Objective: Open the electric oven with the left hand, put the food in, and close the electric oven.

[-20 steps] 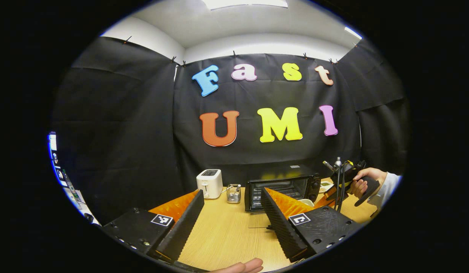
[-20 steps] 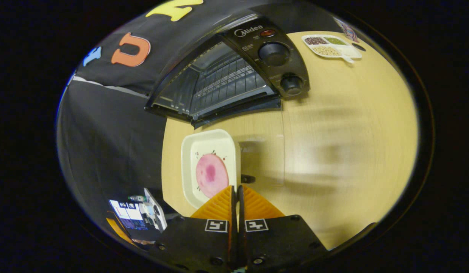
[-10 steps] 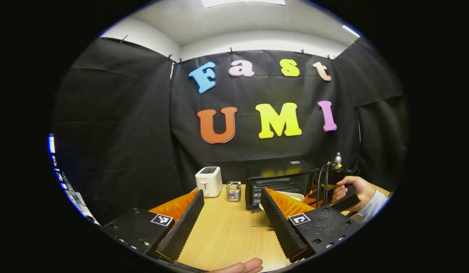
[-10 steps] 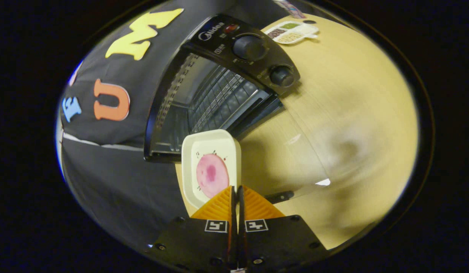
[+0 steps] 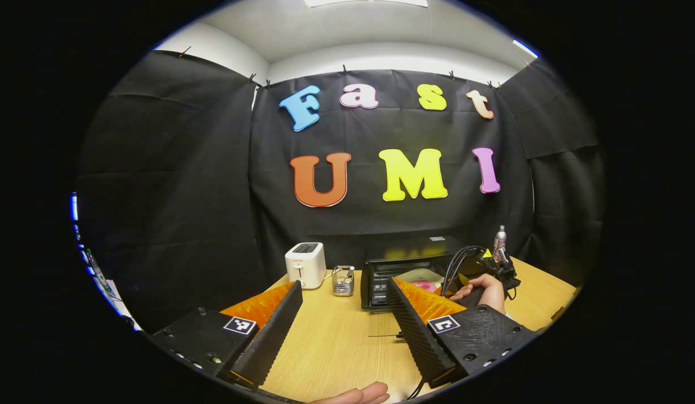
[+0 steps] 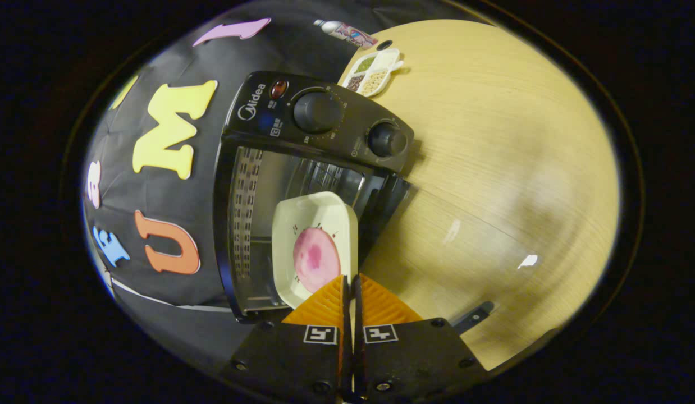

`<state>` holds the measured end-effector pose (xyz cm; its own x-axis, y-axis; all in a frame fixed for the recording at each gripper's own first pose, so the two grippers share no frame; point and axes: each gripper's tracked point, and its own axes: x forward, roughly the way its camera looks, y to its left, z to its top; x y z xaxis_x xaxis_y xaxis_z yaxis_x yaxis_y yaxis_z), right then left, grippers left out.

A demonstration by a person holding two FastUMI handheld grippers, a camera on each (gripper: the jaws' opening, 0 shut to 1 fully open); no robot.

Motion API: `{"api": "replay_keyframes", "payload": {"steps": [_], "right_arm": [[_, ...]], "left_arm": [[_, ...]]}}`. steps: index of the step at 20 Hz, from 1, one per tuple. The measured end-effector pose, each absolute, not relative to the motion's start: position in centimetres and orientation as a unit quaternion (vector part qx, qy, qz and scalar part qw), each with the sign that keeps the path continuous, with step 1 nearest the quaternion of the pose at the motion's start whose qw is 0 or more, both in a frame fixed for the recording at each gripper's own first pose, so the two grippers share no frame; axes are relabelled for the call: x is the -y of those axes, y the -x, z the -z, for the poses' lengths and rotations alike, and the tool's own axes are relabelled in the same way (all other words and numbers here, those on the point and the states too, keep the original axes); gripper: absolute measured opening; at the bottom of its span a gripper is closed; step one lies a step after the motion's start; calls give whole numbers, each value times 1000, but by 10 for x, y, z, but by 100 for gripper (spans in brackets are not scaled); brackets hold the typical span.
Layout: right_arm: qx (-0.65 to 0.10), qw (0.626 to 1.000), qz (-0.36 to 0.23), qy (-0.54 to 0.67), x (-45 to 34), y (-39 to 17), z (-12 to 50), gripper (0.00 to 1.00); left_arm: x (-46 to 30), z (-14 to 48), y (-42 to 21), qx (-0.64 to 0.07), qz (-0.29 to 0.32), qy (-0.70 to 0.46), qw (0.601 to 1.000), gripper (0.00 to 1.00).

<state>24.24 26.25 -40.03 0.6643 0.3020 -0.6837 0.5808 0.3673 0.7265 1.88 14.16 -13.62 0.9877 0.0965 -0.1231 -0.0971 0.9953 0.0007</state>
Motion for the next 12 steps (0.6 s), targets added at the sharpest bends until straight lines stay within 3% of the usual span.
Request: {"api": "replay_keyframes", "payload": {"steps": [8, 12], "right_arm": [[-312, 756, 86, -569, -276, -295, 396, 7], [-260, 795, 71, -544, -276, -317, 386, 5]], "left_arm": [[-147, 153, -39, -81, -48, -4, 996, 95], [-146, 159, -41, -91, -44, 8, 995, 95]]}}
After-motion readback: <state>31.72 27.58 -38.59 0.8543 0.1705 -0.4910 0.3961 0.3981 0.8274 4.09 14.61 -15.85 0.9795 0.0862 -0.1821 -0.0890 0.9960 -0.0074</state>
